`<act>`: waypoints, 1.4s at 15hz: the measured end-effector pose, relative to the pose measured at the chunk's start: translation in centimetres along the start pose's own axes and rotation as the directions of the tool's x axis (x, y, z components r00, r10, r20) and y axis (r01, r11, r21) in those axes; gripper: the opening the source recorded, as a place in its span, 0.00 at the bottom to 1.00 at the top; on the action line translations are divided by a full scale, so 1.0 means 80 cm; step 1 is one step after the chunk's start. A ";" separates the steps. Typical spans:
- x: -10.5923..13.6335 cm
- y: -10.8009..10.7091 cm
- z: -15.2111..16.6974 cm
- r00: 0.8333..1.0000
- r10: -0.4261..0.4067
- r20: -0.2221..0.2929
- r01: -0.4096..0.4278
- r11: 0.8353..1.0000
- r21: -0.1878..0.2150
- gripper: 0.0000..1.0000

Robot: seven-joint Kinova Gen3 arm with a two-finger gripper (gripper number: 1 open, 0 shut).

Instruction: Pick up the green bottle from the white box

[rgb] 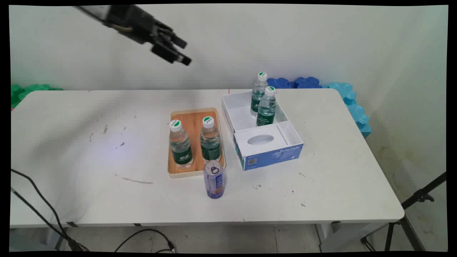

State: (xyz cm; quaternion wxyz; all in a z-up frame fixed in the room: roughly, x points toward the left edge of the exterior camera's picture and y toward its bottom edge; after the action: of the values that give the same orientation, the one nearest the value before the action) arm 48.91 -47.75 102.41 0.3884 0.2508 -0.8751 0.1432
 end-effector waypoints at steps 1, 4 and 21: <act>0.006 -0.004 0.018 1.000 0.002 0.005 -0.002 1.000 0.002 1.00; 0.023 -0.017 0.080 1.000 0.013 0.027 -0.013 1.000 -0.005 1.00; 0.051 -0.065 0.333 0.994 0.067 0.083 -0.055 0.989 -0.135 1.00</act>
State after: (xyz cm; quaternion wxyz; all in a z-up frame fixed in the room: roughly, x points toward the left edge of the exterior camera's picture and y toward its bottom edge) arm 33.23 -65.25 88.23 0.3613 0.2037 -0.9059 0.0855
